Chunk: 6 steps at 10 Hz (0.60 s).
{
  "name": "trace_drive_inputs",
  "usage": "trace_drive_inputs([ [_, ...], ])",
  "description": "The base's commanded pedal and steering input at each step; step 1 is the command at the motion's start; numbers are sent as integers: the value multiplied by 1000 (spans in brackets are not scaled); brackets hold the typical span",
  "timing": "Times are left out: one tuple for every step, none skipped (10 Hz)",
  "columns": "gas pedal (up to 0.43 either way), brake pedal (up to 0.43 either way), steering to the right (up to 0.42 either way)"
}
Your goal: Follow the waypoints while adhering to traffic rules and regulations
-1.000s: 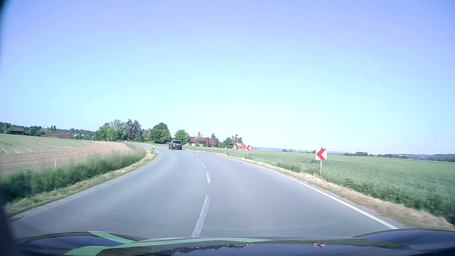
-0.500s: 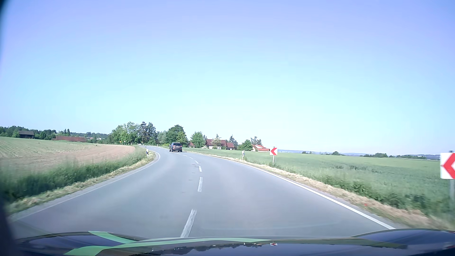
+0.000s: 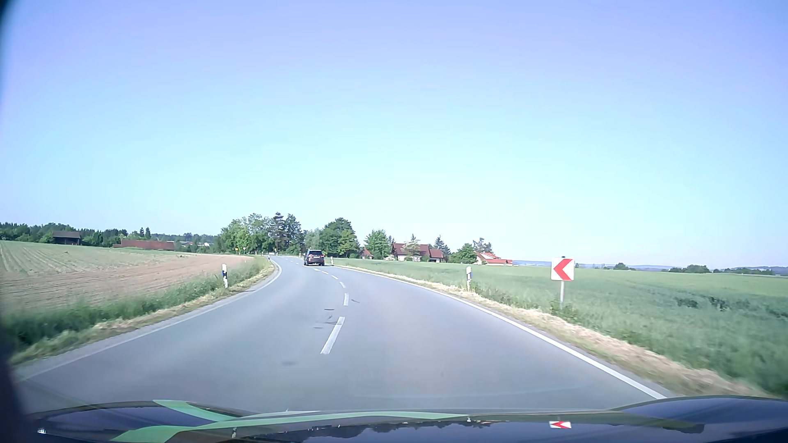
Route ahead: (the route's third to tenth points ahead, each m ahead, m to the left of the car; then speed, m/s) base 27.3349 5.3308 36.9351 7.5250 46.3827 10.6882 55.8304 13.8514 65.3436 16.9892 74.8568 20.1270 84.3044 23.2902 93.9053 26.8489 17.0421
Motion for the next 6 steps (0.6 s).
trace_drive_inputs([
  [209, 0, -58],
  [209, 0, -58],
  [209, 0, -58],
  [197, 0, -57],
  [197, 0, -56],
  [197, 0, -54],
])
